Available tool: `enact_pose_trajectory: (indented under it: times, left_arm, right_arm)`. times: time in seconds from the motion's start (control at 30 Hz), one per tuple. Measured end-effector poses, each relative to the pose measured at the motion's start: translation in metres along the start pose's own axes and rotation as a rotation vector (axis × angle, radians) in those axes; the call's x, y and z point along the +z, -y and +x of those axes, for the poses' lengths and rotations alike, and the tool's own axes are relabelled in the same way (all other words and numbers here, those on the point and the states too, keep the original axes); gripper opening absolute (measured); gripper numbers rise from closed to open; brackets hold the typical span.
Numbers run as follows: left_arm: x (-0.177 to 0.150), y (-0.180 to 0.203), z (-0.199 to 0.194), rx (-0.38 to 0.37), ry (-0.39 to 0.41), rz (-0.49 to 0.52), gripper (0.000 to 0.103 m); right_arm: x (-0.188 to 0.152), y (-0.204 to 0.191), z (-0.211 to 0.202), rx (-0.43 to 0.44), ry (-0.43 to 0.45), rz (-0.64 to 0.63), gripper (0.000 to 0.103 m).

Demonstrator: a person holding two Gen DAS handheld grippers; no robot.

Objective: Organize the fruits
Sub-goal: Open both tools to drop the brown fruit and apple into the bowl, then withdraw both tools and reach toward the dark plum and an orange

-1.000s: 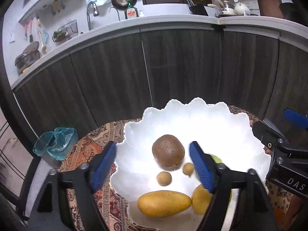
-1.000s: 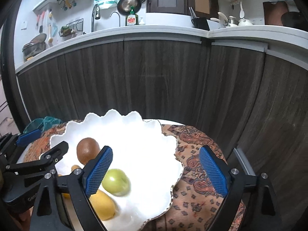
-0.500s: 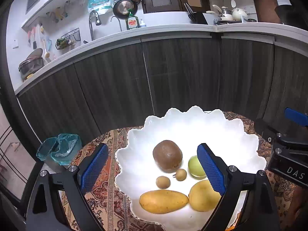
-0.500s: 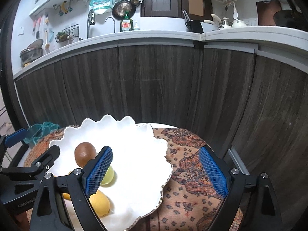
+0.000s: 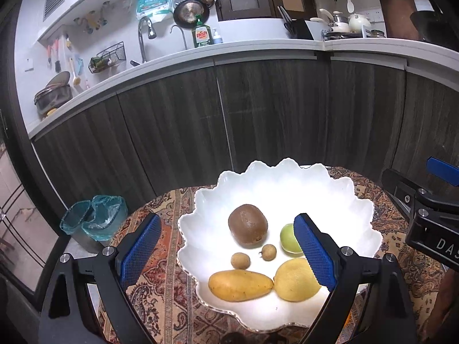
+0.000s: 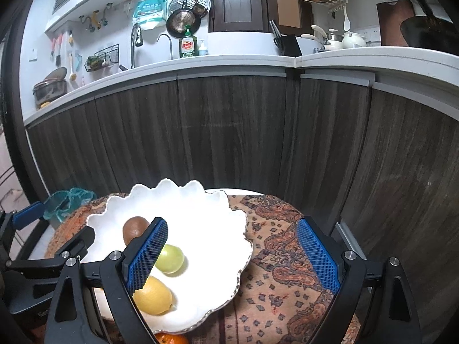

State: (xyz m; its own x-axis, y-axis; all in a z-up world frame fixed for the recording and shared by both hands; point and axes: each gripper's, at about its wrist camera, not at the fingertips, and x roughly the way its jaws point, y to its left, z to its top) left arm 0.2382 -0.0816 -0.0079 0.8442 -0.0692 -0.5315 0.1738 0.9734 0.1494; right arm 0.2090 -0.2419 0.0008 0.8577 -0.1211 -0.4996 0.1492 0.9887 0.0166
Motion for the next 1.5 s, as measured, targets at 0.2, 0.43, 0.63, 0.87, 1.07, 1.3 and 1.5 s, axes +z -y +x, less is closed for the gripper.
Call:
enact_pose_trajectory:
  times: [0.2,0.43,0.63,0.87,1.07,1.3,1.5]
  left_arm:
    - [-0.002,-0.001,-0.019,0.001,0.021,0.006,0.094]
    - [-0.010,0.000,-0.041,0.001,0.034,0.014,0.094]
    - [-0.021,-0.001,-0.058,0.015,0.041,0.030,0.094]
    - [-0.038,-0.002,-0.066,0.019,0.035,0.038,0.094]
    - [-0.056,-0.007,-0.066,0.006,0.006,0.032,0.094]
    - [-0.076,-0.005,-0.066,-0.025,-0.020,0.024,0.094]
    - [-0.095,0.006,-0.056,-0.058,-0.064,0.029,0.094]
  right_arm:
    - [0.000,0.000,-0.016,-0.005,0.003,-0.004,0.093]
    - [-0.010,0.001,-0.037,-0.009,-0.005,-0.008,0.093]
    - [-0.022,0.002,-0.049,-0.005,-0.019,0.000,0.093]
    - [-0.037,0.003,-0.059,-0.011,-0.031,-0.002,0.093]
    - [-0.050,-0.007,-0.066,-0.022,-0.038,-0.036,0.093]
    - [-0.067,-0.007,-0.063,-0.027,-0.071,-0.030,0.093]
    - [-0.086,-0.001,-0.061,-0.035,-0.106,-0.024,0.093]
